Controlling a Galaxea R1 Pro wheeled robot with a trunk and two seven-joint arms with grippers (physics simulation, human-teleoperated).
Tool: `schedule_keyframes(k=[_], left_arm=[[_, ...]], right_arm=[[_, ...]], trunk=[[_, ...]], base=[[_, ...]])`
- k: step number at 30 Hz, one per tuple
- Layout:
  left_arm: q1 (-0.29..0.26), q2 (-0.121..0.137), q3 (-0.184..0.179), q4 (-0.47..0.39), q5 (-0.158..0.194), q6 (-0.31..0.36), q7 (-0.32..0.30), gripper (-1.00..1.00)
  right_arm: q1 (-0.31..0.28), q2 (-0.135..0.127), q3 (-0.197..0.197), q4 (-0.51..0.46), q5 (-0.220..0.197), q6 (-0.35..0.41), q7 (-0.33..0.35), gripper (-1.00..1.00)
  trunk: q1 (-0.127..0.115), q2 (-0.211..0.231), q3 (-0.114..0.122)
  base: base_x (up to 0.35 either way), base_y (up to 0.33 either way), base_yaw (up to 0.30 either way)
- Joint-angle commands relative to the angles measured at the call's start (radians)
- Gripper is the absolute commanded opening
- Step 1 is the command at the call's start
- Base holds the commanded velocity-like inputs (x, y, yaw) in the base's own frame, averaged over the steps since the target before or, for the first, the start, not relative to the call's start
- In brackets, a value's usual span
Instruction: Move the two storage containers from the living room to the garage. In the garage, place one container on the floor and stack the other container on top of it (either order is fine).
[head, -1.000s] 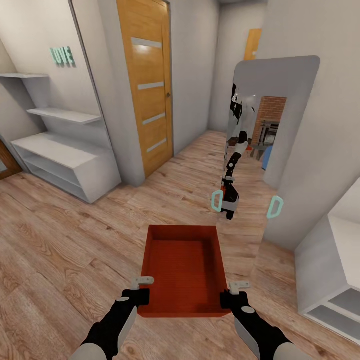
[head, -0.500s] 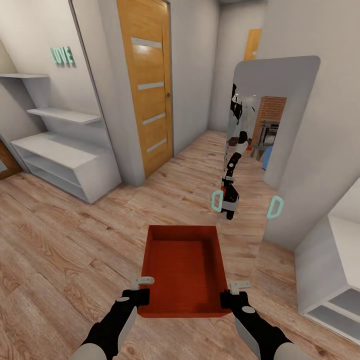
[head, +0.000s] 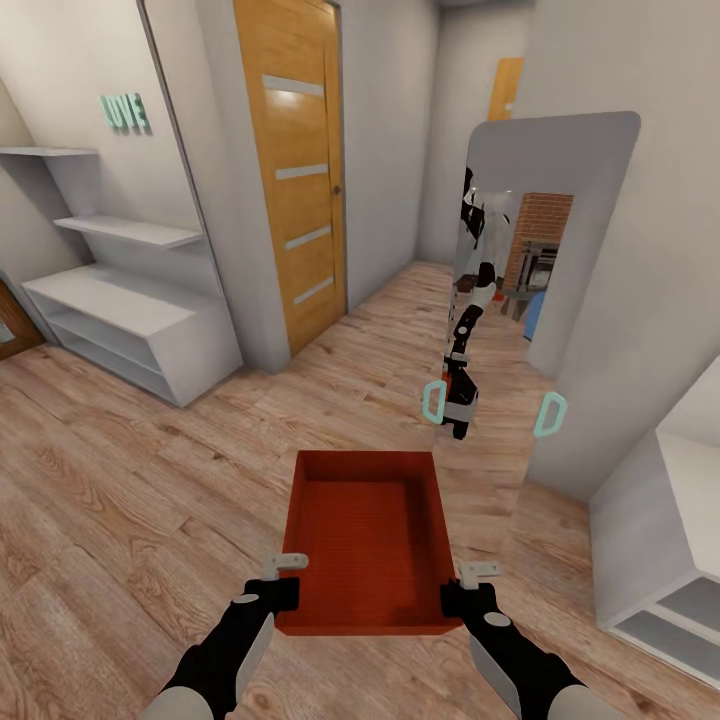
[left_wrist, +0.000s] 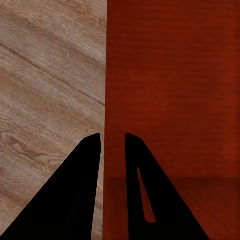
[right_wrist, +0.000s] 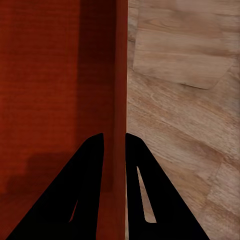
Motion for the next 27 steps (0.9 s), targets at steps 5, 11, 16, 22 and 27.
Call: schedule_keyframes(k=[5, 11, 16, 22, 27], left_arm=[[-0.001, 0.001, -0.001, -0.004, 0.005, 0.005, -0.024, -1.00], [-0.001, 0.001, -0.002, -0.004, 0.005, 0.005, -0.024, -1.00], [-0.001, 0.001, -0.001, -0.004, 0.005, 0.005, -0.024, -1.00], [-0.001, 0.001, -0.001, -0.004, 0.005, 0.005, -0.024, -1.00], [-0.001, 0.001, -0.002, -0.004, 0.005, 0.005, -0.025, -1.00]], right_arm=[[0.000, -0.024, 0.018, 0.031, -0.019, -0.001, -0.003, -1.00], [0.000, -0.025, 0.018, 0.031, -0.019, -0.001, -0.006, -1.00], [0.000, -0.026, 0.017, 0.031, -0.020, -0.001, -0.006, -1.00], [0.000, -0.026, 0.017, 0.031, -0.019, -0.001, -0.005, -1.00], [0.000, -0.026, 0.017, 0.031, -0.019, -0.001, -0.005, -1.00]], trunk=[[0.000, -0.001, -0.001], [0.000, -0.001, -0.001], [0.000, -0.001, -0.001], [0.000, -0.001, -0.001], [0.000, -0.001, -0.001]], base=[[0.000, 0.000, 0.000], [0.000, 0.000, 0.008], [0.000, 0.000, 0.166], [0.000, 0.000, 0.251], [0.000, 0.000, 0.257]])
